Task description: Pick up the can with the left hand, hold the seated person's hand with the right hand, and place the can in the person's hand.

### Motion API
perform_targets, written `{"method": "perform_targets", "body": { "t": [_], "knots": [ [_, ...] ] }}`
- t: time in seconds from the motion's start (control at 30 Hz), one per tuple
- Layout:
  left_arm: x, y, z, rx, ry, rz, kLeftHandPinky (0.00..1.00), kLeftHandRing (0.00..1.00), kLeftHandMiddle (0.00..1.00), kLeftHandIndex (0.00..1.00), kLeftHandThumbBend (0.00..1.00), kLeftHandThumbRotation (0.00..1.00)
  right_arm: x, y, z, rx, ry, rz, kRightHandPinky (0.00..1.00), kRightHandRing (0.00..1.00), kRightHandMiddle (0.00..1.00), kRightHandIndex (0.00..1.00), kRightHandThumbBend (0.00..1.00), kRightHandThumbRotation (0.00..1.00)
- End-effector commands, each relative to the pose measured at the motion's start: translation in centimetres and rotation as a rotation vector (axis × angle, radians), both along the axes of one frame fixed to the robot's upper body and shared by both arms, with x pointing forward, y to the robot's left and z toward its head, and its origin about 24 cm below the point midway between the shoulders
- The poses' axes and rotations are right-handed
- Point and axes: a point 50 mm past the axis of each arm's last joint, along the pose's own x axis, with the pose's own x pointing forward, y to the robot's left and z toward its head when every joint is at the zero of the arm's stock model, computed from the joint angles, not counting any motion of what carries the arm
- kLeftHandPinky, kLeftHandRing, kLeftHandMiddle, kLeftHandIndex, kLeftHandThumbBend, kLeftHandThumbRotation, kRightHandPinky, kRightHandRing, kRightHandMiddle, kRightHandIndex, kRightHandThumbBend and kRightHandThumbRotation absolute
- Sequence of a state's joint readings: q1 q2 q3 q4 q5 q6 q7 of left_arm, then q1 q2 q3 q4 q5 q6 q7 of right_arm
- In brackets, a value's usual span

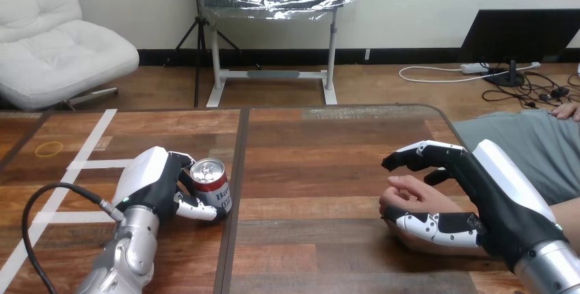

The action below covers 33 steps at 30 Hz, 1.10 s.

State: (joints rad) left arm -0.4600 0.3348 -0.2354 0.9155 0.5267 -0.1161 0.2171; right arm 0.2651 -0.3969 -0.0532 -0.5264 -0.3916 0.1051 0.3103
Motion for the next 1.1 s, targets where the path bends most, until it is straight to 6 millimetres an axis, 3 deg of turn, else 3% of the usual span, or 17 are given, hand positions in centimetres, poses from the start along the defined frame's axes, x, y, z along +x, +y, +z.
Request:
{"method": "perform_targets", "body": {
  "t": [0.0,1.07],
  "knots": [
    [0.91,-0.31,1.57,0.012,-0.089,-0.035,0.39,0.45,0.50,0.52,0.68,0.00,0.85,0.53,2.69,-0.012,-0.131,0.029,0.70,0.78,0.77,0.68,0.60,0.00],
    [1.11,-0.01,1.88,-0.226,-0.084,0.033,0.47,0.51,0.55,0.58,0.74,0.00,1.00,0.57,2.56,0.004,-0.126,0.029,0.71,0.78,0.76,0.68,0.60,0.00]
  ]
}}
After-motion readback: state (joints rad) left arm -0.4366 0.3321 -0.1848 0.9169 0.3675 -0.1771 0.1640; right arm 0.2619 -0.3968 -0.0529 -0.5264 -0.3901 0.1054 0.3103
